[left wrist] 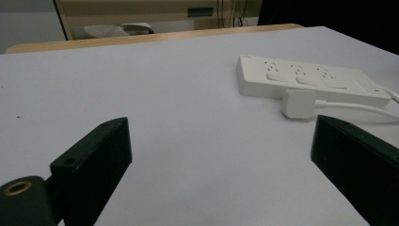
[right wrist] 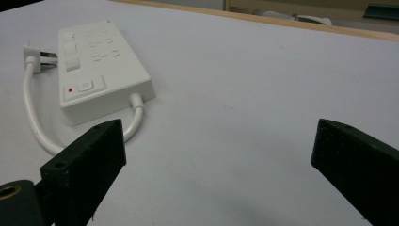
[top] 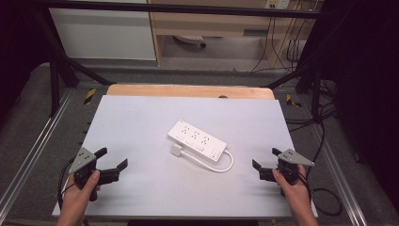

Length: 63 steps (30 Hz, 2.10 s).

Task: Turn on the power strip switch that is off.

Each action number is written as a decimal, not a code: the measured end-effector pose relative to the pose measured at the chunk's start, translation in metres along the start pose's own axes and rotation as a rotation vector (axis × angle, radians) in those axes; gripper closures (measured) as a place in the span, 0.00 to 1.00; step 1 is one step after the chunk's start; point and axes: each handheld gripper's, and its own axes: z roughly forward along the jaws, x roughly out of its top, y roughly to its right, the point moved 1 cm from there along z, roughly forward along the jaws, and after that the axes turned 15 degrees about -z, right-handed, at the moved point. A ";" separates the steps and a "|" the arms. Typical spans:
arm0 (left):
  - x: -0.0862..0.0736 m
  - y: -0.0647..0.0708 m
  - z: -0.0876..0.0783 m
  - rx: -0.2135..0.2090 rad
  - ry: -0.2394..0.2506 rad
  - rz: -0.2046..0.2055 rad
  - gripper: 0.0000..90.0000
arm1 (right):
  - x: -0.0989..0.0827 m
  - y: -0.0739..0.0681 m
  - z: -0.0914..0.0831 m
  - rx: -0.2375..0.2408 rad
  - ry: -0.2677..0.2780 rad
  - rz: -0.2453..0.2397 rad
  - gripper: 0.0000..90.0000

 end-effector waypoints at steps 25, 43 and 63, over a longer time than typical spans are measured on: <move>-0.001 0.003 0.001 -0.023 -0.003 -0.026 0.07 | 0.009 -0.001 -0.010 0.044 0.039 0.005 0.05; -0.001 0.007 0.001 -0.028 -0.014 0.000 0.07 | 0.029 -0.011 -0.022 0.059 0.045 0.027 0.04; -0.003 0.007 0.003 -0.027 -0.027 0.006 0.07 | 0.048 -0.029 -0.017 0.099 0.045 0.033 0.03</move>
